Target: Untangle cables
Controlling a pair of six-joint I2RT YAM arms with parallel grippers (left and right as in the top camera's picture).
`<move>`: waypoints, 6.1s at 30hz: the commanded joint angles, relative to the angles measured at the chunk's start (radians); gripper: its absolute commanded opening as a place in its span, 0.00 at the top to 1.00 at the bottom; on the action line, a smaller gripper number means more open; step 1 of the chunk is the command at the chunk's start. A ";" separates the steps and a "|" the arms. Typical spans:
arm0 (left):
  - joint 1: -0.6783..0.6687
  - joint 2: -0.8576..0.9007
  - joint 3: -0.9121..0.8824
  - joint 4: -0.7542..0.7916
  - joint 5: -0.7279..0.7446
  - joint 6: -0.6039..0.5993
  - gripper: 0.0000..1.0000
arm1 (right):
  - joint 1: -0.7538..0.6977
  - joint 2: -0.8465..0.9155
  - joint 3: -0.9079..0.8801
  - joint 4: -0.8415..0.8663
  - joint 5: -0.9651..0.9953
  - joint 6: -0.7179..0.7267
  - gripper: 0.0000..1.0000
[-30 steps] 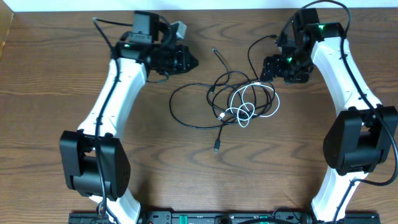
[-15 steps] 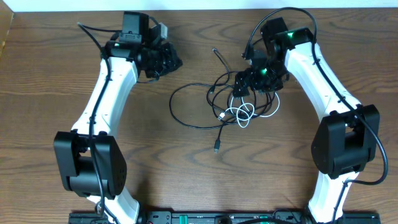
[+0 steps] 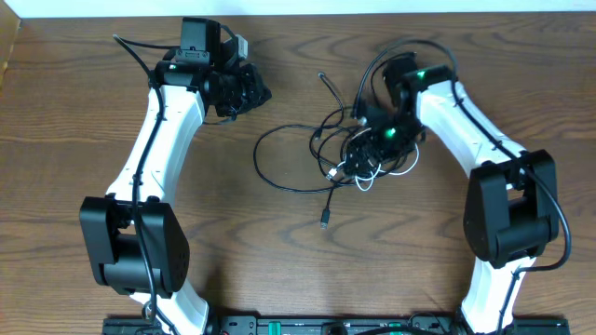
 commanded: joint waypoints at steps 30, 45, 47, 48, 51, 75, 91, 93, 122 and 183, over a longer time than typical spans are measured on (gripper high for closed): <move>0.002 -0.016 0.006 -0.024 -0.013 -0.006 0.86 | -0.115 -0.072 0.307 -0.003 -0.676 0.073 0.99; -0.022 -0.016 0.006 -0.029 -0.012 -0.005 0.68 | -0.317 -0.072 0.662 0.053 -0.560 0.371 0.99; -0.050 -0.014 -0.002 -0.031 -0.012 -0.005 0.49 | -0.317 -0.072 0.663 0.042 -0.530 0.381 0.99; -0.065 -0.010 -0.008 -0.028 -0.013 -0.005 0.45 | -0.317 -0.072 0.663 0.031 -0.515 0.380 0.99; -0.123 0.012 -0.025 -0.016 -0.012 0.003 0.41 | -0.317 -0.072 0.663 0.006 -0.468 0.380 0.99; -0.451 0.250 -0.038 0.399 0.021 0.402 0.39 | -0.319 -0.072 0.663 -0.031 -0.469 0.352 0.99; -0.500 0.362 -0.040 0.418 0.033 0.448 0.59 | -0.322 -0.072 0.663 -0.045 -0.469 0.330 0.99; -0.502 0.369 -0.046 0.418 0.032 0.448 0.63 | -0.324 -0.072 0.663 -0.044 -0.470 0.330 0.99; -0.449 0.255 -0.072 0.311 -0.189 0.434 0.93 | -0.662 -0.072 0.663 0.113 -0.346 0.534 0.99; -0.278 -0.275 -0.072 0.198 -0.126 -0.040 0.93 | -0.165 0.166 0.565 -0.127 -0.328 -0.119 0.33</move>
